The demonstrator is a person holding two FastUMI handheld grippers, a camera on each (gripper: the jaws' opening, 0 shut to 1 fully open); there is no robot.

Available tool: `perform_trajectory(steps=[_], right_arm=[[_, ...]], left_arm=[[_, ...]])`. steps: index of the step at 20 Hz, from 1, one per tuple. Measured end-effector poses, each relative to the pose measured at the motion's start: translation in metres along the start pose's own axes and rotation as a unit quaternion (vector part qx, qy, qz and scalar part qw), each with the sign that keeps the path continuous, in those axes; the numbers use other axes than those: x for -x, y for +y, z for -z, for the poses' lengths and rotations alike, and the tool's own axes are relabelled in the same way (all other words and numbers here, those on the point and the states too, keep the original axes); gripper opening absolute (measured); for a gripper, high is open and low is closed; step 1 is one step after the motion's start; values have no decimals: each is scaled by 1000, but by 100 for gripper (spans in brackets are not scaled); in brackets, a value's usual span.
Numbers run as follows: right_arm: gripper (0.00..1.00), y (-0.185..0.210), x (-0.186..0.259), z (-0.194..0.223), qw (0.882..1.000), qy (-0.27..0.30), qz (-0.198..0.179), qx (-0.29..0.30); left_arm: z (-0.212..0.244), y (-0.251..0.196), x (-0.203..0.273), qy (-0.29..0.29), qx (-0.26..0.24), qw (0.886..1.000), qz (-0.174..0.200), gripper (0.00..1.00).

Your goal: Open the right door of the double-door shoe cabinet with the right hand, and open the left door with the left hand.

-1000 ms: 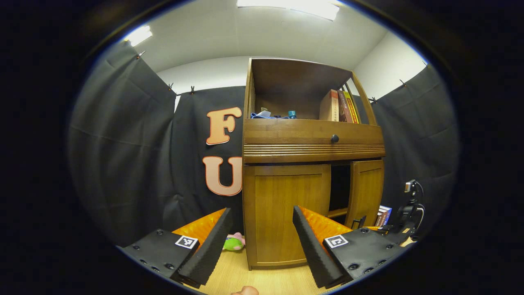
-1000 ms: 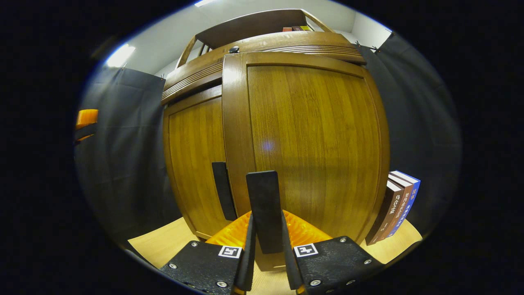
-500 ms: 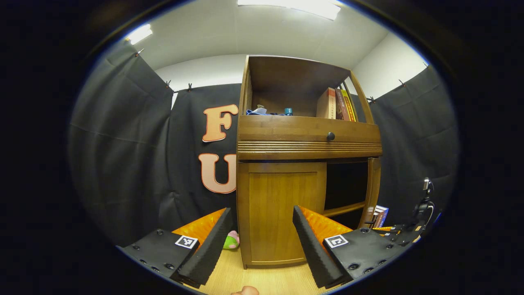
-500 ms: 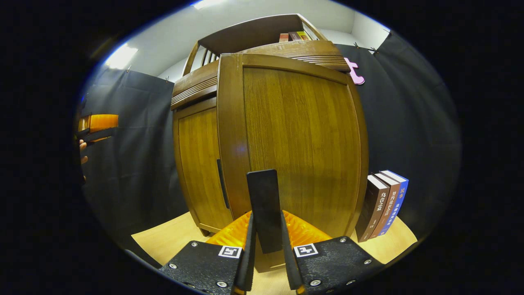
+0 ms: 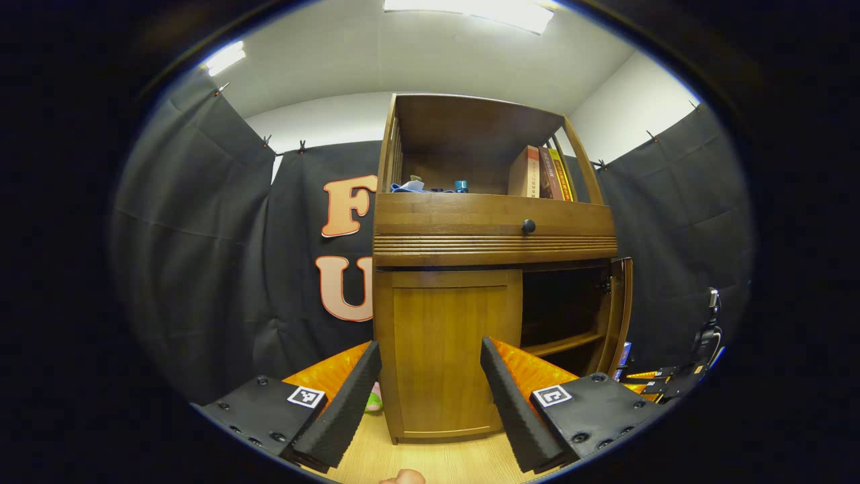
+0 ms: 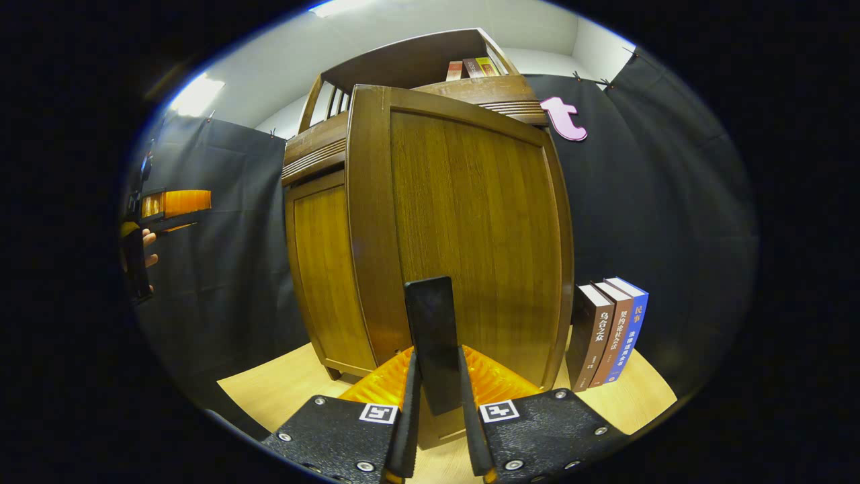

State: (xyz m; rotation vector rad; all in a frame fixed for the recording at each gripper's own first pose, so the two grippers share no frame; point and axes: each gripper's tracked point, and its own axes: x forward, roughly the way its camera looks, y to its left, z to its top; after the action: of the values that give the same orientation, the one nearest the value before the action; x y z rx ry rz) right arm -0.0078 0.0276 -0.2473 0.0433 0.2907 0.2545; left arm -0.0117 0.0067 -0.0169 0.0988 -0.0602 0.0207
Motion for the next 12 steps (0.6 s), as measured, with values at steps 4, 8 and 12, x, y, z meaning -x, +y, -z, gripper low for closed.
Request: perform_trajectory(steps=[4, 8, 12], right_arm=[[37, -12, 16, -3, 1000, -1, 11, -6], [22, -29, 34, -4, 999, -2, 31, -6], [18, -41, 46, -3, 999, -2, 49, -2]], left_arm=[[4, -11, -3, 5, -6, 1000, 10, 95], [9, -20, -8, 9, -3, 1000, 19, 95], [14, -27, -11, 13, 3, 1000, 25, 95]])
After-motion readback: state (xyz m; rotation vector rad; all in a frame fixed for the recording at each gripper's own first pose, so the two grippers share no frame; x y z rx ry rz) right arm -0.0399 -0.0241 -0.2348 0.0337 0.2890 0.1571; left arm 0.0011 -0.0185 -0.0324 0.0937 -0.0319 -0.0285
